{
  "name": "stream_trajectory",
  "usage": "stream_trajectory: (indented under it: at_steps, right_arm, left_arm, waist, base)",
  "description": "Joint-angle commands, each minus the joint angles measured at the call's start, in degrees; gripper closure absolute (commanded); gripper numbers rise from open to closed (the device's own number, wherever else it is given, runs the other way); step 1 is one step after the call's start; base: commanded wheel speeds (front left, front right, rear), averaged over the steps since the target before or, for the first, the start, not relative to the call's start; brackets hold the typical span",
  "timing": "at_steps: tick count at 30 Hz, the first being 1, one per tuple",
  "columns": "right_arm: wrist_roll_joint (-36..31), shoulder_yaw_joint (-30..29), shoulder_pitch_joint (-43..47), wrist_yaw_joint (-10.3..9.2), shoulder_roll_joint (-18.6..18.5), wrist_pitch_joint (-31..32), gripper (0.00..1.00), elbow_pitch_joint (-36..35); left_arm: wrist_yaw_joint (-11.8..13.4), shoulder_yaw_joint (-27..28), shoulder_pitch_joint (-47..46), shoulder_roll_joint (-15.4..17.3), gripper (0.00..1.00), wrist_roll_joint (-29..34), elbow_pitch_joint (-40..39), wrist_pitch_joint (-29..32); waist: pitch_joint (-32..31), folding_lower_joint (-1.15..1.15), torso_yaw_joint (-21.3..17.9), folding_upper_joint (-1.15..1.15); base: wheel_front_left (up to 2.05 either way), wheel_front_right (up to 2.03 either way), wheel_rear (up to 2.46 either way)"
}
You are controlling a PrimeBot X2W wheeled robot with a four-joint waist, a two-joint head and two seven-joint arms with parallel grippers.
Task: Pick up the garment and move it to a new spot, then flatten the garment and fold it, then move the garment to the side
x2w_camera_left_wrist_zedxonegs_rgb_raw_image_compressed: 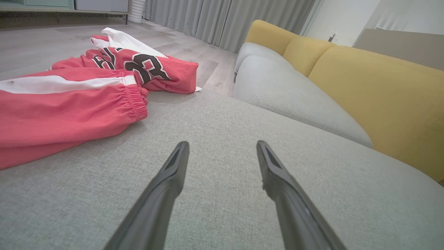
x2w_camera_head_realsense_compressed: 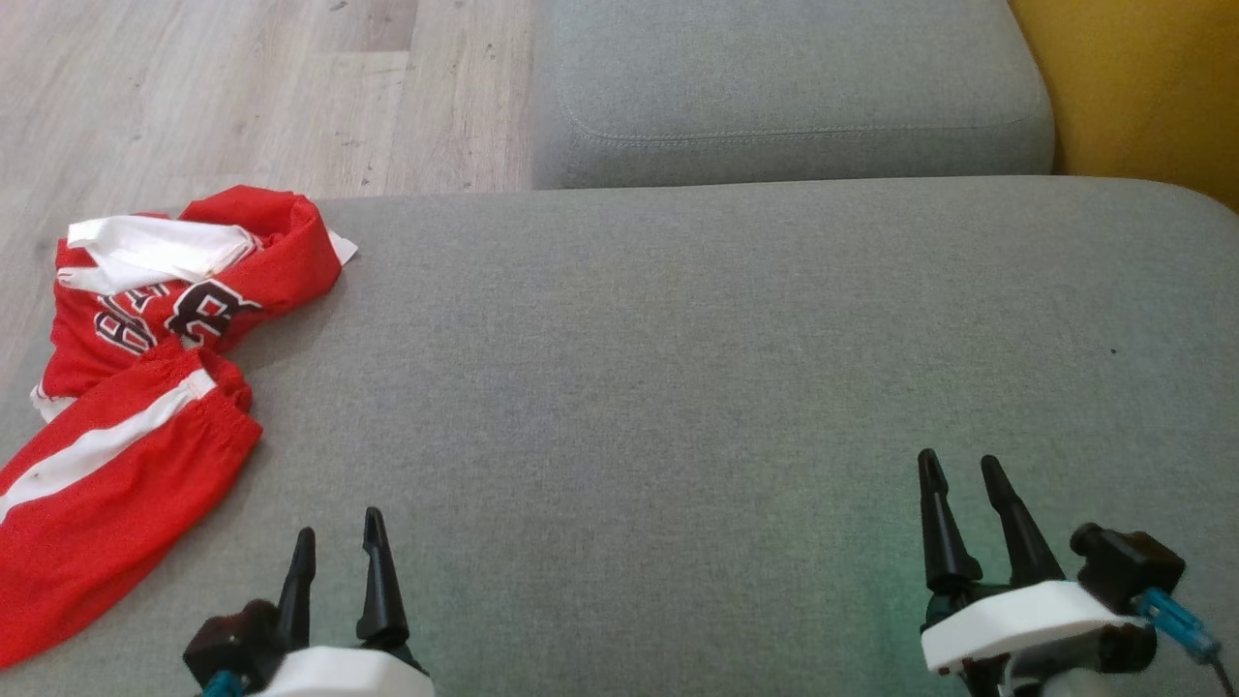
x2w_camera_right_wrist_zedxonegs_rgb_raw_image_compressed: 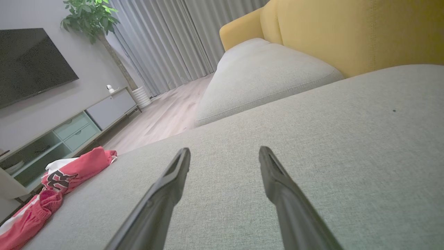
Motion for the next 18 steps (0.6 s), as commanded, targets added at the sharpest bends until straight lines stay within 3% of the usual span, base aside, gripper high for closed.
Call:
stream_trajectory:
  at_steps: [1,18]
  right_arm:
    - [-2.3,1.4,-0.8,0.36,-0.5,-1.1,0.0,-1.6]
    - [-14.9,3.0,-0.6,0.42,-0.6,-3.9,0.0,-0.8]
  left_arm:
    - [0.5,1.1,-0.9,0.8,0.0,2.1,-1.9,-0.9]
    - [1.6,-0.6,-0.2,1.0,0.0,11.0,0.3,-3.3]
  waist:
    - [0.0,0.0,0.0,0.0]
    - [-0.5,0.0,0.5,0.0]
  base:
    - [0.0,0.0,0.0]
    - [0.0,0.0,0.0]
